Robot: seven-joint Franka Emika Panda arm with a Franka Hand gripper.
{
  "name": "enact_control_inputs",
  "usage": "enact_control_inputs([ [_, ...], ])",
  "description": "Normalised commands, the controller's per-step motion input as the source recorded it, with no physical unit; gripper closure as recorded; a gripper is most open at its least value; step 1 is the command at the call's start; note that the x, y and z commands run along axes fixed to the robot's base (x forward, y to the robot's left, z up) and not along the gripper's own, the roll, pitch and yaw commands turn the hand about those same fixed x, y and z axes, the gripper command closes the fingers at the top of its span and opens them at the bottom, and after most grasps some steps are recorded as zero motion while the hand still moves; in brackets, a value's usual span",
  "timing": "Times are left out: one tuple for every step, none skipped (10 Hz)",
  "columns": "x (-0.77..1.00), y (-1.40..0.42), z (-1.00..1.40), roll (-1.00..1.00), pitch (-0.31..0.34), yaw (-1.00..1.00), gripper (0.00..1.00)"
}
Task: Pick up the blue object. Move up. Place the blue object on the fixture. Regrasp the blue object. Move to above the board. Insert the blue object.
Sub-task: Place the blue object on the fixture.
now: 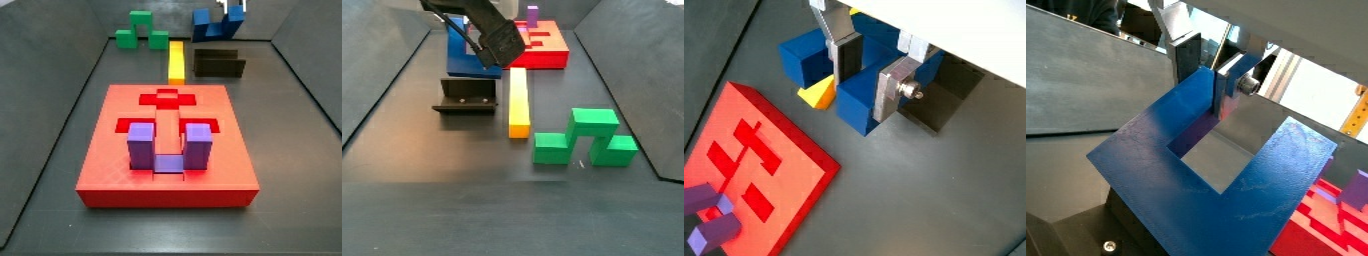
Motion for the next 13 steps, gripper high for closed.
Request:
enact_control_inputs([
  [0.74,0.00,-0.29,0.00,0.334,-0.18,1.00],
  [0.60,0.05,-0.30,0.00,0.363,-0.37,1.00],
  [0.53,0.06,-0.25,0.00,0.331,-0.37,1.00],
  [0.40,0.04,-0.27,0.00,0.314,-0.30,1.00],
  [0.39,0.05,-0.29,0.00,0.317,-0.27,1.00],
  [0.53,0.06,-0.19,-0.08,0.234,-0.21,1.00],
  [0.51,0.07,-0.15,-0.08,0.240,-0.17,1.00],
  [0.32,0.11,-0.17,0.00,0.183,-0.10,1.00],
  [0.16,0.14,-0.18,0.00,0.083,0.00,1.00],
  [0.14,0.15,-0.19,0.00,0.060,0.00,1.00],
  [0.20,0.10,-0.22,0.00,0.031,0.00,1.00],
  [0.25,0.03,-0.23,0.00,0.000,0.00,1.00],
  [0.33,0.00,-0.19,-0.02,0.000,0.00,1.00],
])
